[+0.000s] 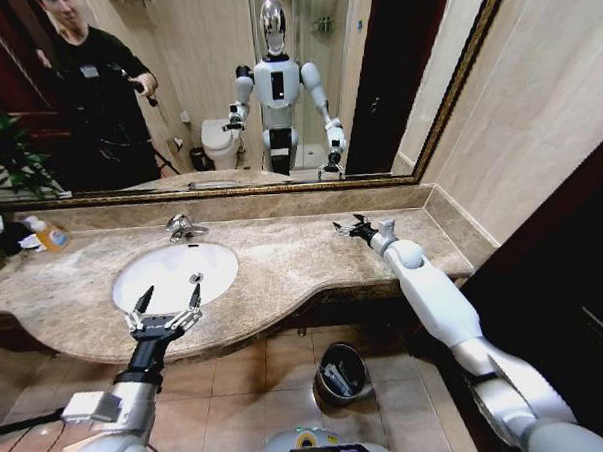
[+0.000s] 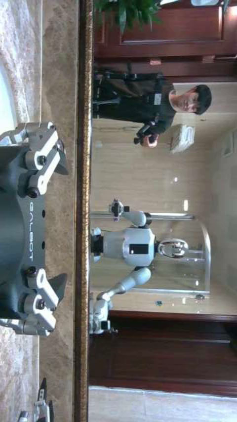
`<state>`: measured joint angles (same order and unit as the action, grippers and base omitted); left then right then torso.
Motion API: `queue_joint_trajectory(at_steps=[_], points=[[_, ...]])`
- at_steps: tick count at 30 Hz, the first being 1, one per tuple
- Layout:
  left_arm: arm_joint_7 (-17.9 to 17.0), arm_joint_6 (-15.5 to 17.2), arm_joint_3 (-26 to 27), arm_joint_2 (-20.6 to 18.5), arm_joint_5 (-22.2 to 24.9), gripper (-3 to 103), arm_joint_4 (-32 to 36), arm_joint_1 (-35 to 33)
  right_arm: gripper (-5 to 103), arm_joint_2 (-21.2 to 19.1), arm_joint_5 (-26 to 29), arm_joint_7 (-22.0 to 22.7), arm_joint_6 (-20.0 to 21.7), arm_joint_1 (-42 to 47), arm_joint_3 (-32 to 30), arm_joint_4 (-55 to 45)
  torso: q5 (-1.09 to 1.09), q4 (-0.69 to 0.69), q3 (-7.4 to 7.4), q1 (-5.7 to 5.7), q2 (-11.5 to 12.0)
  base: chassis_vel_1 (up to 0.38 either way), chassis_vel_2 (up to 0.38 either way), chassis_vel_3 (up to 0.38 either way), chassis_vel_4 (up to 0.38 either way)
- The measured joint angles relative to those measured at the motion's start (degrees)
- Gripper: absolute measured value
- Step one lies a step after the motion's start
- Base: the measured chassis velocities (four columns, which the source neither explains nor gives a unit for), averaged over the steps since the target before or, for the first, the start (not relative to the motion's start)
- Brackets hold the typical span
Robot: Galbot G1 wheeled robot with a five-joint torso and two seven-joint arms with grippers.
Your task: Pick up the trash from the sink and place it in the trash bin.
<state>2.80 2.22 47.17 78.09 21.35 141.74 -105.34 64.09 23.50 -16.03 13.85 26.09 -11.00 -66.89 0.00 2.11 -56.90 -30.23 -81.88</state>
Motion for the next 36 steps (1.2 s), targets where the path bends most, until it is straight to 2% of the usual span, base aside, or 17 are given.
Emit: queue_joint_trajectory(at_steps=[6, 8, 9, 10, 15, 27, 29, 36], points=[[0.0, 0.0, 0.0, 0.0, 0.0, 100, 0.0, 0.0, 100, -2.6, 2.4, -0.9, 5.7, -1.2, -0.5, 0.5, 0.0, 0.0, 0.0, 0.0, 0.0, 0.0, 0.0, 0.0, 0.0], [0.0, 0.0, 0.0, 0.0, 0.0, 100, 0.0, 0.0, 100, -3.5, 2.3, -3.6, 7.2, -1.2, -1.2, 1.0, 0.0, 0.0, 0.0, 0.0, 0.0, 0.0, 0.0, 0.0, 0.0], [0.0, 0.0, 0.0, 0.0, 0.0, 100, 0.0, 0.0, 100, -3.5, 2.3, -3.6, 7.2, -1.2, -1.2, 1.0, 0.0, 0.0, 0.0, 0.0, 0.0, 0.0, 0.0, 0.0, 0.0], [0.0, 0.0, 0.0, 0.0, 0.0, 100, 0.0, 0.0, 100, -4.3, 1.9, -6.1, 7.6, -1.3, -1.7, 2.4, 0.01, 0.0, 0.0, 0.01, 0.0, 0.0, 0.0, 0.0, 0.0], [0.0, 0.0, 0.0, 0.0, 0.0, 100, 0.0, 0.0, 100, -6.0, 1.8, -9.4, 7.0, -1.9, -2.4, 6.2, 0.0, -0.01, 0.0, 0.0, 0.0, 0.0, 0.0, 0.0, 0.0], [0.0, 0.0, 0.0, 0.0, 0.0, 100, 0.0, 0.0, 100, -7.7, 3.2, -9.9, 5.2, -0.1, -3.0, 7.2, 0.0, 0.0, 0.0, 0.0, 0.0, 0.0, 0.0, 0.0, 0.0], [0.0, 0.0, 0.0, 0.0, 0.0, 100, 0.0, 0.0, 93, -7.6, 3.2, -9.9, 4.8, -0.1, -3.0, 7.5, -0.01, 0.0, 0.0, 0.0, 0.0, 0.0, 0.0, 0.0, 0.0], [0.0, 0.0, 0.0, 0.0, 0.0, 100, 0.0, 0.0, 83, -7.0, 3.1, -9.7, 4.6, -0.2, -2.8, 7.9, 0.0, 0.0, 0.0, 0.0, 0.0, 0.0, 0.0, 0.0, 0.0]])
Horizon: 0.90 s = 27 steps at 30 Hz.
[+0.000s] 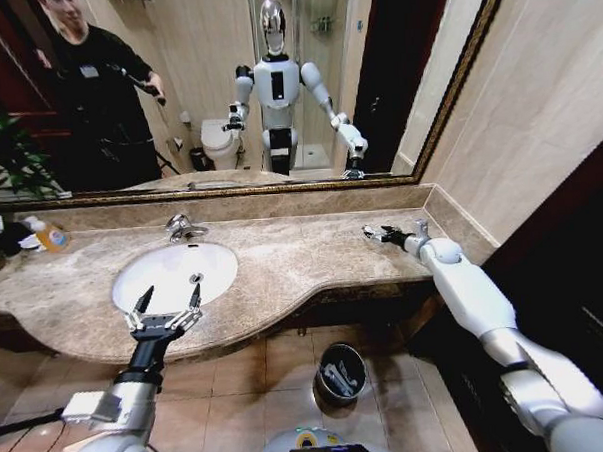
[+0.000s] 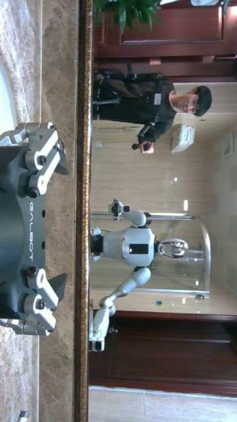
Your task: Pick up the trash from the sink and place it in the trash bin.
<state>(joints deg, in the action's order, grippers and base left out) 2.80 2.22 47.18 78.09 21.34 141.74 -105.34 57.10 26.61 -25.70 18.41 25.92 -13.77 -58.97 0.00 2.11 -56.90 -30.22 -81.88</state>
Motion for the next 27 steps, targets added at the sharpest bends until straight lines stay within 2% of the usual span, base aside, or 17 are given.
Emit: queue_joint_trajectory(at_steps=[11, 14, 16, 19, 22, 24, 25, 26, 27], points=[[0.0, 0.0, 0.0, 0.0, 0.0, 100, 0.0, 0.0, 81, -0.2, -0.2, 0.5, -0.4, 0.5, 0.3, 0.4, 0.0, -0.01, 0.0, 0.0, 0.0, 0.0, 0.0, 0.0, 0.0], [0.0, 0.0, 0.0, 0.0, 0.0, 100, 0.0, 0.0, 78, -0.2, -0.3, 0.3, -0.4, 0.6, 0.3, 0.2, 0.0, -0.01, 0.0, 0.0, 0.0, 0.0, 0.0, 0.0, 0.0], [0.0, 0.0, 0.0, 0.0, 0.0, 100, 0.0, 0.0, 70, -0.1, -0.5, 0.1, -0.4, 0.8, 0.3, 0.0, 0.0, -0.01, 0.0, 0.0, 0.0, 0.0, 0.0, 0.0, 0.0], [0.0, 0.0, 0.0, 0.0, 0.0, 100, 0.0, 0.0, 65, 0.1, -0.6, 0.2, -0.3, 1.0, 0.3, -0.2, 0.0, 0.0, 0.0, 0.0, 0.0, 0.0, 0.0, 0.0, 0.0], [0.0, 0.0, 0.0, 0.0, 0.0, 100, 0.0, 0.0, 53, 0.3, -0.9, 1.1, -0.1, 1.3, 0.3, -0.8, 0.0, 0.0, 0.0, 0.0, 0.0, 0.0, 0.0, 0.0, 0.0], [0.0, 0.0, 0.0, 0.0, 0.0, 100, 0.0, 0.0, 53, 0.3, -0.9, 1.2, -0.1, 1.4, 0.3, -0.9, 0.0, 0.0, 0.0, 0.0, 0.0, 0.0, 0.0, 0.0, 0.0], [0.0, 0.0, 0.0, 0.0, 0.0, 100, 0.0, 0.0, 41, 0.2, -0.9, 1.3, 0.0, 1.8, 0.3, -1.5, 0.0, 0.0, 0.0, 0.0, 0.0, 0.0, 0.0, 0.0, 0.0], [0.0, 0.0, 0.0, 0.0, 0.0, 100, 0.0, 0.0, 41, 0.1, -0.9, 1.3, 0.1, 1.9, 0.3, -1.8, 0.0, 0.0, 0.0, 0.0, 0.0, 0.0, 0.0, 0.0, 0.0], [0.0, 0.0, 0.0, 0.0, 0.0, 100, 0.0, 0.0, 36, -0.1, -0.9, 1.4, 0.1, 2.2, 0.2, -2.2, 0.0, 0.0, 0.0, 0.0, 0.0, 0.0, 0.0, 0.0, 0.0]])
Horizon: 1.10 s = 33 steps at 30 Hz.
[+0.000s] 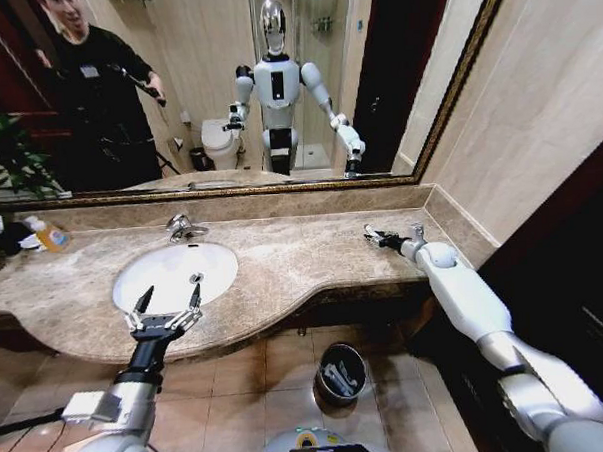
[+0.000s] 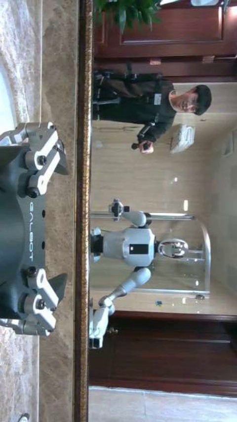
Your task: Pick up the trash from the sink and place it in the trash bin.
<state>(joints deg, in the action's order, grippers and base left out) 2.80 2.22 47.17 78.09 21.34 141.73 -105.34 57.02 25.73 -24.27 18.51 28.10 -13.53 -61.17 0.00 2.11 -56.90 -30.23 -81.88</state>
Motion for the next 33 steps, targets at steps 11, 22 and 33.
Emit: queue_joint_trajectory(at_steps=[11, 22, 33], points=[[0.0, 0.0, 0.0, 0.0, 0.0, 100, 0.0, 0.0, 3, -2.1, 2.6, 3.9, 1.1, 3.6, -1.2, -7.0, 0.0, 0.0, 0.0, 0.0, 0.0, 0.0, 0.0, 0.0, 0.0], [0.0, 0.0, 0.0, 0.0, 0.0, 100, 0.0, 0.0, 0, -7.3, 8.4, 10.1, 4.1, 19.2, -9.6, -30.9, 0.0, -0.02, 0.0, 0.0, 0.0, 0.0, 0.0, 0.0, 0.0], [0.0, 0.0, 0.0, 0.0, 0.0, 100, 0.0, 0.0, 0, -6.0, 9.2, 6.3, 4.0, 40.4, -23.6, -49.4, 0.0, 0.0, 0.01, 0.0, 0.0, 0.0, 0.0, 0.0, 0.0]])
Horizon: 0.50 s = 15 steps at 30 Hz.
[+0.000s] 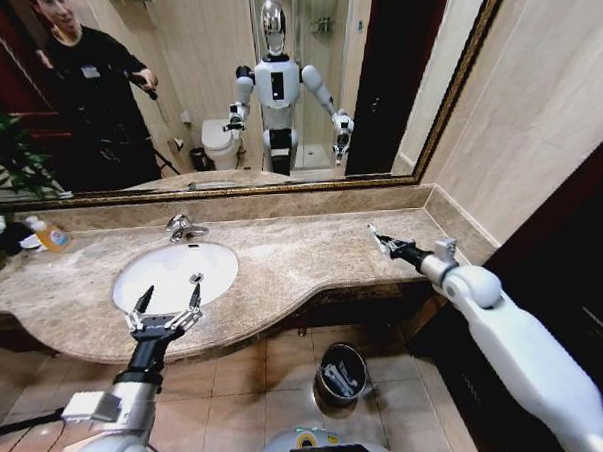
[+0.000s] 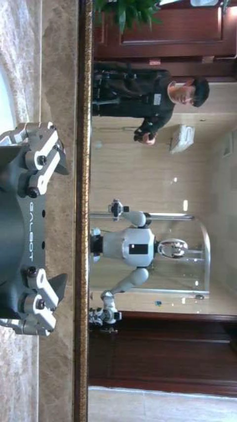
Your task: Pick up the trash from the sink and place it in the trash bin.
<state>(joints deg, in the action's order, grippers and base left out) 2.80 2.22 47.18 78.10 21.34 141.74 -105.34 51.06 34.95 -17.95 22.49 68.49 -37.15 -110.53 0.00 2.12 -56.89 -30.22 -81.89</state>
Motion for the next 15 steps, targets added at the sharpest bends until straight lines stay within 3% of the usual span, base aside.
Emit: queue_joint_trajectory(at_steps=[7, 12, 15], points=[[0.0, 0.0, 0.0, 0.0, 0.0, 100, 0.0, 0.0, 0, 6.3, -2.0, -3.7, -4.8, 14.3, -8.1, -6.7, 0.01, -0.01, 0.0, 0.01, 0.0, 0.0, 0.0, 0.0, 0.0], [0.0, 0.0, 0.0, 0.0, 0.0, 100, 0.0, 0.0, 0, 11.8, -4.9, -6.6, -10.8, 22.0, -11.1, -8.1, 0.0, -0.01, 0.0, 0.01, 0.0, 0.0, 0.0, 0.0, 0.0], [0.0, 0.0, 0.0, 0.0, 0.0, 100, 0.0, 0.0, 0, 15.2, -8.3, -9.7, -17.0, 24.9, -10.5, -5.3, 0.0, -0.01, 0.0, 0.01, 0.0, 0.0, 0.0, 0.0, 0.0]])
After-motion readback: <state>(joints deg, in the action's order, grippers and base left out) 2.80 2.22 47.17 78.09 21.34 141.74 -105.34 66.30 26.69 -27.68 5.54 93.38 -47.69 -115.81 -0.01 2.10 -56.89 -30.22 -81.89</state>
